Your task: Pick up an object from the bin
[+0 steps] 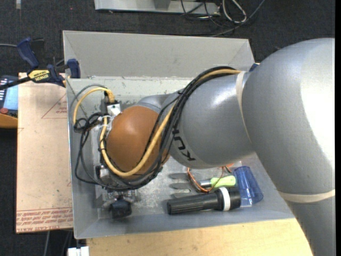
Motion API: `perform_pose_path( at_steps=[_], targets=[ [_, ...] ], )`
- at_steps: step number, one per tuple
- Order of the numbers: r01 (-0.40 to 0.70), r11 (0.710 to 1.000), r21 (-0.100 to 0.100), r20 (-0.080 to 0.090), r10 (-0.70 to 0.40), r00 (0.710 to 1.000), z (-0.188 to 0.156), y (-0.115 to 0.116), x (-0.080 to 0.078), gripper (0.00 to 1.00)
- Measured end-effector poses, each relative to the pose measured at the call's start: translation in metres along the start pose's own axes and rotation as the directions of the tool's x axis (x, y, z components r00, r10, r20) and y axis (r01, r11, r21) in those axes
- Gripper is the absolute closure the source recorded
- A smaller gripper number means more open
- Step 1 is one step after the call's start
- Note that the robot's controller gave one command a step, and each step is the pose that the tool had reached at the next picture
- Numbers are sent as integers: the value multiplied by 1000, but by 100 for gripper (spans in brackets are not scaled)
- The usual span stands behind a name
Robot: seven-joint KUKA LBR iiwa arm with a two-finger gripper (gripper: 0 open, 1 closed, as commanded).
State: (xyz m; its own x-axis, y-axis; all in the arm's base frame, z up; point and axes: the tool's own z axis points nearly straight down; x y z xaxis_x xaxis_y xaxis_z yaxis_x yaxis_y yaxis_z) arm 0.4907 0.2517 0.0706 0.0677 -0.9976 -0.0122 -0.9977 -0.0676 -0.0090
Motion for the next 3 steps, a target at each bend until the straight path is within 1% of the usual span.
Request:
perform_pose_path(
  at_steps=[1, 2, 3],
  targets=[
    [0, 1000, -1, 0, 0, 1000, 0, 0, 0, 100],
    [0, 1000, -12, -4, 0, 1000, -14, 4, 1, 100],
    [-1, 1000, -9, -4, 1, 1000, -55, 3, 0, 100]
  ],
)
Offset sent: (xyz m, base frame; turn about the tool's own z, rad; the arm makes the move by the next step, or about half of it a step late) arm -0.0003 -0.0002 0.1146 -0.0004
